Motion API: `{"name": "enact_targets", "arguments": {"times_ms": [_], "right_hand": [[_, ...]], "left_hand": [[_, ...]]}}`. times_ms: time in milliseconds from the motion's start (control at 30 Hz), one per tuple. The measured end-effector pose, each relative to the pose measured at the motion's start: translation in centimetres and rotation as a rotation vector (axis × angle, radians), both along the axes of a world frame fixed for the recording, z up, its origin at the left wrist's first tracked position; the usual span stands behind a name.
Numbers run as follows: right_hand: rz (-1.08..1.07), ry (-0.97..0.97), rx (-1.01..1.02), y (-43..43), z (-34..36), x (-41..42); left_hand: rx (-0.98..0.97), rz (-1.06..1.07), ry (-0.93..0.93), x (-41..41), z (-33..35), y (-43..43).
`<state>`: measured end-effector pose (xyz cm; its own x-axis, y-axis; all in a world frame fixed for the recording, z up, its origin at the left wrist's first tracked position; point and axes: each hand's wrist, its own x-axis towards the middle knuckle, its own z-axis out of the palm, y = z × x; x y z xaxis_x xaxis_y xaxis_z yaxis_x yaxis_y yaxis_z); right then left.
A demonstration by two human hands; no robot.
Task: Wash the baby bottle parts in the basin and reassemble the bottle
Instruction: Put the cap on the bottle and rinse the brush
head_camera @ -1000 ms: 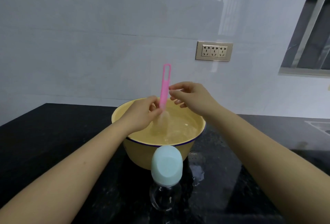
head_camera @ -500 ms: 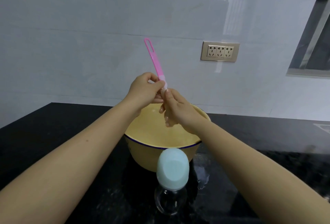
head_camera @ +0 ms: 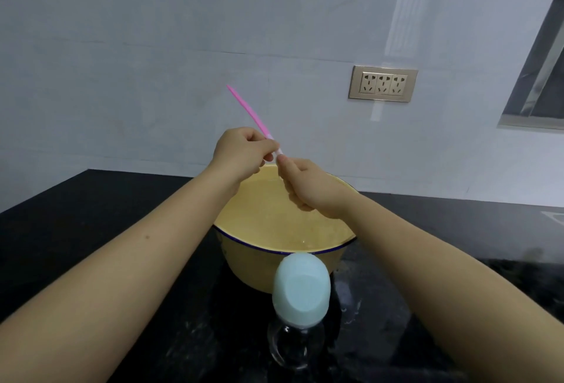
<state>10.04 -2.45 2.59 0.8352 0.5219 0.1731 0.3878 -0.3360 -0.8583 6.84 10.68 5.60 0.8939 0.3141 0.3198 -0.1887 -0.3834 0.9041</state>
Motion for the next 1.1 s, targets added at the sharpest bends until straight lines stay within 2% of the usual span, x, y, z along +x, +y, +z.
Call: {"name": "enact_targets", "arguments": {"times_ms": [167, 333, 500, 600, 733, 1100], "right_hand": [[-0.016, -0.001, 0.026, 0.2, -0.1, 0.0], [-0.029, -0.015, -0.081, -0.1, -0.4, -0.1], [0.029, 0.082, 0.044, -0.8, -0.5, -0.3], [0.026, 0.009, -0.010, -1.0, -0.8, -0.7], [-0.023, -0.012, -0.039, -0.9, -0.9, -0.8], [-0.101, -0.293, -0.286, -1.8, -0.4, -0.9]], "left_hand": [[-0.022, -0.023, 0.013, -0.1, 0.2, 0.2], [0.030, -0.044, 0.078, 0.0, 0.0, 0.8], [0.070, -0.030, 0.045, -0.3, 0.0, 0.8], [0.109, -0.020, 0.043, -0.4, 0.0, 0.5], [0.064, -0.033, 0.053, -0.4, -0.1, 0.2], [0.127, 0.005, 0.050, -0.9, 0.3, 0.6]]}}
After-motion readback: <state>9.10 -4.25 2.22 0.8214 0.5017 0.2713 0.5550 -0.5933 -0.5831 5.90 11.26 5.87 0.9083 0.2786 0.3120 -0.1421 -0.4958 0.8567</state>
